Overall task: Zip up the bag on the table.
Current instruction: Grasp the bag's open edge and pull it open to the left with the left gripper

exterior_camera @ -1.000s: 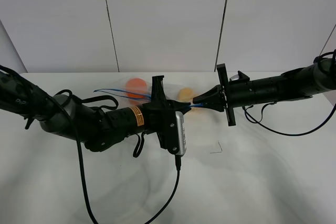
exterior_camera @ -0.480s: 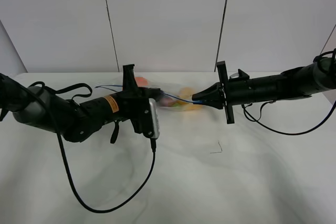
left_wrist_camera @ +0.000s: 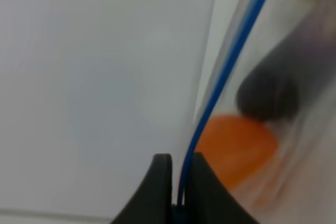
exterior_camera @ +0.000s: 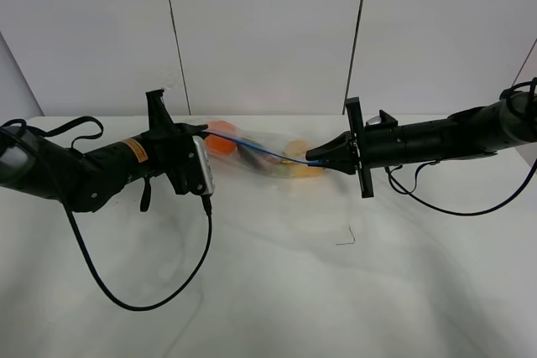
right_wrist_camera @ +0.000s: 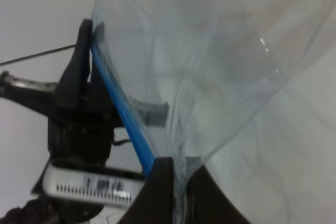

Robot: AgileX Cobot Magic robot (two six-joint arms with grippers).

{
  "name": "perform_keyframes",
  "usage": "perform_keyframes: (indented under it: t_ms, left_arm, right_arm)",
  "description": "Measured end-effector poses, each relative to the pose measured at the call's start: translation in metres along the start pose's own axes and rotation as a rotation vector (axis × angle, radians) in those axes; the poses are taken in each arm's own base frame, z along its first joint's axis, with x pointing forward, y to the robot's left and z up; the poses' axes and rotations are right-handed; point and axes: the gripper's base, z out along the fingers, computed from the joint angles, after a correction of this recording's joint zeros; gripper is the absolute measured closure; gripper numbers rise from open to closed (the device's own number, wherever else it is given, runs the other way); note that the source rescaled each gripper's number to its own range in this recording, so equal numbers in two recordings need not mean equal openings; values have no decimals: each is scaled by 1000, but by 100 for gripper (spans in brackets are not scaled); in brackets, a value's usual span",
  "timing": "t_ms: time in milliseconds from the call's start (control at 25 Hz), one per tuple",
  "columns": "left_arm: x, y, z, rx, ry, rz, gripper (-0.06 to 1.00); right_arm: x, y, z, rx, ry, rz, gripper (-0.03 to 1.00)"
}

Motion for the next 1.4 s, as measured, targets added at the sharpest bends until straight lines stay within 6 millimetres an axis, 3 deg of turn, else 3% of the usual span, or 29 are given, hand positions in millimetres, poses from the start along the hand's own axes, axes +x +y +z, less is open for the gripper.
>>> perform_keyframes:
  t_ms: [480,1160,1280,1400]
  left_arm:
    - [50,15,-11,-37,134,-34,94]
    - [55,17,-12,-45,153,-45,94]
    - [57,18,-13,-51,166,-58,84]
    - [61,19,-14,-59,189,-76,59]
  right_arm:
    - [0,0,0,-3,0,1,97]
    - [0,0,0,2,5,-2,97]
    - [1,-1,0,9,11,-6,97]
    - [2,-1,0,14,17,-11,97]
